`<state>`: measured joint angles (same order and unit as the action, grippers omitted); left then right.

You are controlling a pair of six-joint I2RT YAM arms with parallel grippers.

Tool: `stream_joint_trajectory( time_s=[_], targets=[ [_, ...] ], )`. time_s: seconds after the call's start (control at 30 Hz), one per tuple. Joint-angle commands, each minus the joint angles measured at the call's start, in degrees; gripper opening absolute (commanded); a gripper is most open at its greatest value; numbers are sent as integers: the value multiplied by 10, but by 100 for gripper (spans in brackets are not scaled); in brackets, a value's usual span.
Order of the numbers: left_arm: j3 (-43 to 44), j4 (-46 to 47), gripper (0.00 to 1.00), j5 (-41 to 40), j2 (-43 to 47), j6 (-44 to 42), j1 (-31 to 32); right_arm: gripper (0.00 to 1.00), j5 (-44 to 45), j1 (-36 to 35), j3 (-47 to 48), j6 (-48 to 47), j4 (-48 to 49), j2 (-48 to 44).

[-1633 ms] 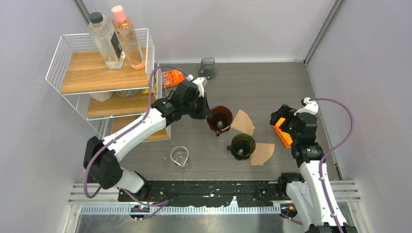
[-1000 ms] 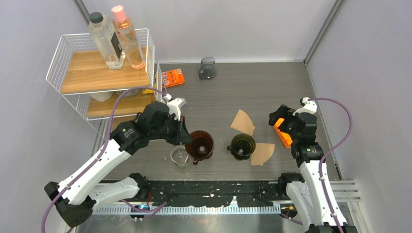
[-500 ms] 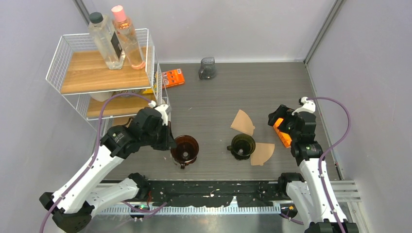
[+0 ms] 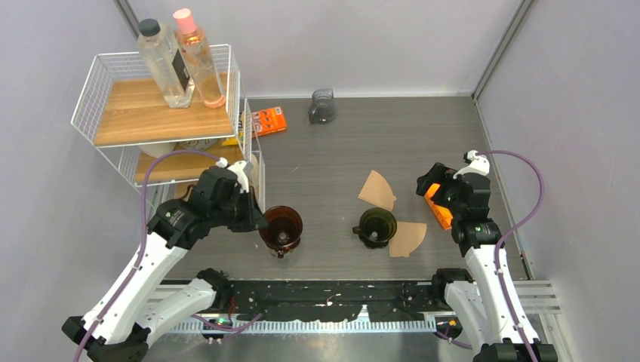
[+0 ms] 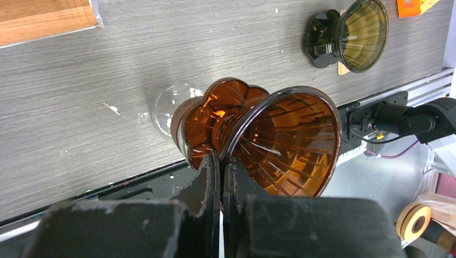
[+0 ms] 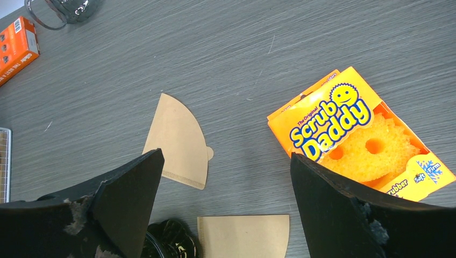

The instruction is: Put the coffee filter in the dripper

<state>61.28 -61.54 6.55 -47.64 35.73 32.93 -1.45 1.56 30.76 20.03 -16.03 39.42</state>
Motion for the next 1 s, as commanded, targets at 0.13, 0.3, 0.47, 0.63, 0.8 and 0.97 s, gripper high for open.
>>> stream_joint_trajectory(
  time_s=[0.13,0.3,0.47,0.63,0.8,0.97],
  targets=[
    [6,-16,0,11,-14,12,-11,95,12,-2,24,0,7,6],
    [9,-37,0,1,-18,8,-12,95,13,-2,23,-1,6,5],
    [15,-55,5,-11,-21,3,-12,96,13,-2,22,-1,6,6],
    [19,-55,6,-16,-19,2,-12,96,13,-2,23,0,6,4],
    [21,-57,19,-17,-23,1,-12,95,13,-1,23,0,6,5],
    [27,-60,37,-26,-19,-1,-12,95,13,-1,22,-1,5,5]
  ],
)
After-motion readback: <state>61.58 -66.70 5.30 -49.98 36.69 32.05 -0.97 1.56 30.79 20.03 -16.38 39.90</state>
